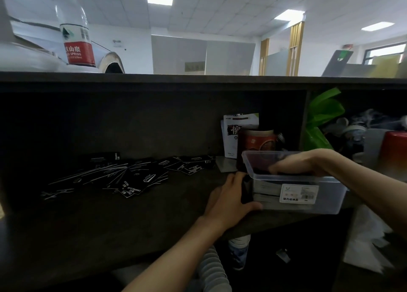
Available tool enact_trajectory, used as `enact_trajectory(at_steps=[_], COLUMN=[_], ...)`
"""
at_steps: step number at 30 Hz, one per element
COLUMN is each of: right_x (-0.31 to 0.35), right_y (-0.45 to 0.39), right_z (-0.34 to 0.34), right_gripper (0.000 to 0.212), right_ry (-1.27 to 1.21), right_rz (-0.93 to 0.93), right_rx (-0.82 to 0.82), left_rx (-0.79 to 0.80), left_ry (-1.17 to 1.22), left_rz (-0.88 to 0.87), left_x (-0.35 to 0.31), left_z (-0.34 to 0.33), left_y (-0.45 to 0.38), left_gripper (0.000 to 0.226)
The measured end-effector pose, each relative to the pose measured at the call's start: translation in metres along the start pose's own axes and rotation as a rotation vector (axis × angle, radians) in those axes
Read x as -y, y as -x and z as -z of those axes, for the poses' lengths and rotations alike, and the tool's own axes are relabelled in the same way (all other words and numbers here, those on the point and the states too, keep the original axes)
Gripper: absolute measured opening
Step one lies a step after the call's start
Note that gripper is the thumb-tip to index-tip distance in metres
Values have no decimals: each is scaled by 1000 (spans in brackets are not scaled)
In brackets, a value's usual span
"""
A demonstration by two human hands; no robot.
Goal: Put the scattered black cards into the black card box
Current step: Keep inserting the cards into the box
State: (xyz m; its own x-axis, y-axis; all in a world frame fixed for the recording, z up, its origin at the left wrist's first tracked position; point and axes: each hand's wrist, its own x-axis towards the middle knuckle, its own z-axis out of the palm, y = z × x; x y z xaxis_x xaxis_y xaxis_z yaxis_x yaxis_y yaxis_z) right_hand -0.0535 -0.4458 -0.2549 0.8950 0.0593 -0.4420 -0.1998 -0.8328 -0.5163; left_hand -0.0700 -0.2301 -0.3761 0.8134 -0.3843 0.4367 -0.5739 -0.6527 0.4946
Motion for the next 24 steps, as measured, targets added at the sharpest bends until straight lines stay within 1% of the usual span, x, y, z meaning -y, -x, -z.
enact_trajectory(at_steps=[3,6,7,9,10,11,12,13,14,15,17,18,20,22,24], right_x=[-1,0,1,9,15,23,33,46,61,76,104,116,137,151,157], right_y=[0,3,5,7,8,9,11,13,14,14,7,-1,-21,-41,-57], right_z=[0,-4,-5,-9,-12,-16,-23,-31,-42,-54,-83,-100,-136,-167,-192], right_gripper=[37,34,31,20,14,10,8,11,16,19,22,22,18,15,9], right_ry=[-7,-3,26,65,43,-2,-35,-39,-29,-20,-4,8,17,27,48], right_rz=[26,71,105,218,291,369,452,548,643,728,802,787,714,658,611], right_rx=[-12,-100,-156,-321,-423,-535,-659,-769,-837,-857,-781,-713,-579,-496,-453], left_rx=[-4,9,27,70,70,47,4,-53,-113,-170,-233,-234,-173,-99,-102], left_ry=[-60,-87,-70,-7,5,-11,-54,-129,-221,-316,-488,-553,-646,-670,-653], left_rz=[27,47,50,56,60,64,67,75,96,127,239,321,472,539,547], left_x=[-2,-4,-4,-1,3,11,21,34,49,66,101,116,141,156,167], left_z=[0,1,3,12,21,32,45,61,78,95,127,140,158,164,161], left_y=[0,3,4,8,12,16,21,27,33,38,49,54,59,61,61], left_gripper=[81,84,87,92,88,79,65,48,35,27,25,29,39,48,51])
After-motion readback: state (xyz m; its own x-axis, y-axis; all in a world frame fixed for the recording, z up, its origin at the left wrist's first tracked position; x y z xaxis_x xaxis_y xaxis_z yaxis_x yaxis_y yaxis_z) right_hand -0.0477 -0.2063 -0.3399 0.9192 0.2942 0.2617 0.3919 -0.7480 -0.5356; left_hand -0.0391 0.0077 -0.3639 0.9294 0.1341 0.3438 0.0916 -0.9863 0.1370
